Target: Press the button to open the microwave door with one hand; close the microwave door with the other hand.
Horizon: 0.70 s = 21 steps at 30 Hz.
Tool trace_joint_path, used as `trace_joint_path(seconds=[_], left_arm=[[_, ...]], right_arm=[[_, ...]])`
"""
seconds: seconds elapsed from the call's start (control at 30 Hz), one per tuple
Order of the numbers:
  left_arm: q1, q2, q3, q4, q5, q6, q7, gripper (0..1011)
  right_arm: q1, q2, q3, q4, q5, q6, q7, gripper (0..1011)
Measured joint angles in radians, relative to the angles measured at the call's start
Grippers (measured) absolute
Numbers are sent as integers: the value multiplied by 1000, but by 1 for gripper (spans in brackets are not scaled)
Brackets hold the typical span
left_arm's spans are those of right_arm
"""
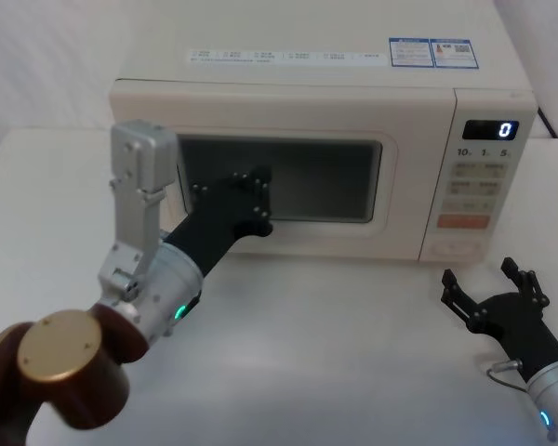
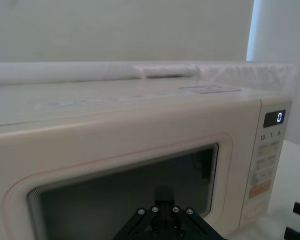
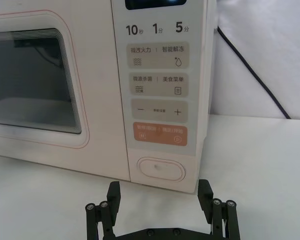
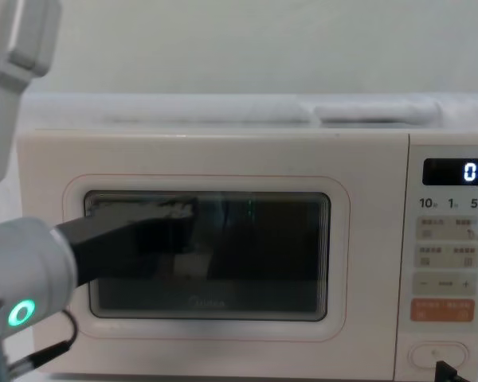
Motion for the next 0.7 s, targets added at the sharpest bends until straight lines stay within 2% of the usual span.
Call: trace_joint_path(seconds=[0.43,0.7], left_arm=[[150,35,-81,-72,-3,-34,20,3],[189,43,-114,-72,14,-51,28,194]], right_arm=[[0,0,0,0,0,0,0,1002],[0,0,0,0,0,0,0,1002]])
